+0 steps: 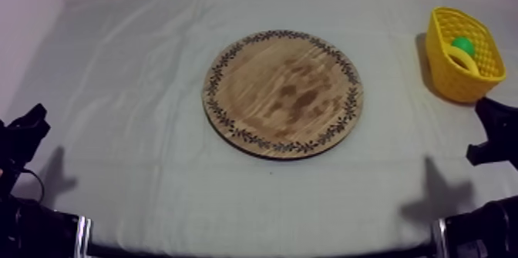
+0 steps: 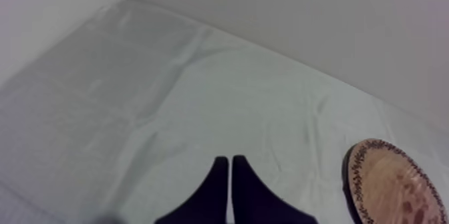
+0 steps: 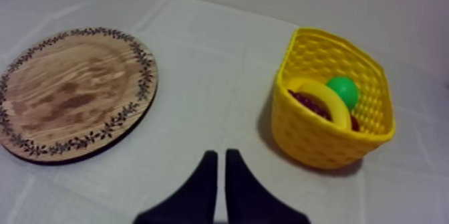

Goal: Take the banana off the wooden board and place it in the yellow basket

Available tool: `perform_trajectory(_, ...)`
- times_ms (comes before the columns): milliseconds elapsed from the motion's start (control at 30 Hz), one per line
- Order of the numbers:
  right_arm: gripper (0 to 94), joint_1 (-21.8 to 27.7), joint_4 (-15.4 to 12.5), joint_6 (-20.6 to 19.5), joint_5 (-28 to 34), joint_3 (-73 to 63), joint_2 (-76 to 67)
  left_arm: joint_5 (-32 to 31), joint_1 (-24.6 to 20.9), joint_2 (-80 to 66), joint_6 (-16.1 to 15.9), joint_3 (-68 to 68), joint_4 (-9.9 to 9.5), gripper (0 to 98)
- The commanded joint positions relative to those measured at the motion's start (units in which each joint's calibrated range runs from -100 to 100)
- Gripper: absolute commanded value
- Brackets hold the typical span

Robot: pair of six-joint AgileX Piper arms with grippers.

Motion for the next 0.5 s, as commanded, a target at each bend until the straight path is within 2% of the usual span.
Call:
perform_trajectory(0, 7.2, 0.08, 0.66, -1.71, -1.73, 3.15, -0.02, -0.02, -0.02, 0.03, 0.01, 0.04, 0.01, 0.1)
perform_trajectory(67, 4.0, 0.09, 2.00, -5.55, -3.55, 4.80, -0.07, -0.02, -0.02, 0.03, 0.02, 0.04, 0.01, 0.1)
perform_trajectory(133, 2.2, 0.30, 2.70, -7.39, -5.20, 5.88, -0.09, -0.02, -0.02, 0.03, 0.01, 0.04, 0.01, 0.1)
perform_trajectory(367, 0.6, 0.64, 3.08, -0.15, -8.89, 7.37, -0.11, -0.02, -0.02, 0.03, 0.01, 0.04, 0.01, 0.1)
perform_trajectory(467, 0.5, 0.67, 3.08, 0.71, -9.33, 7.51, -0.11, -0.02, -0.02, 0.03, 0.01, 0.04, 0.01, 0.1)
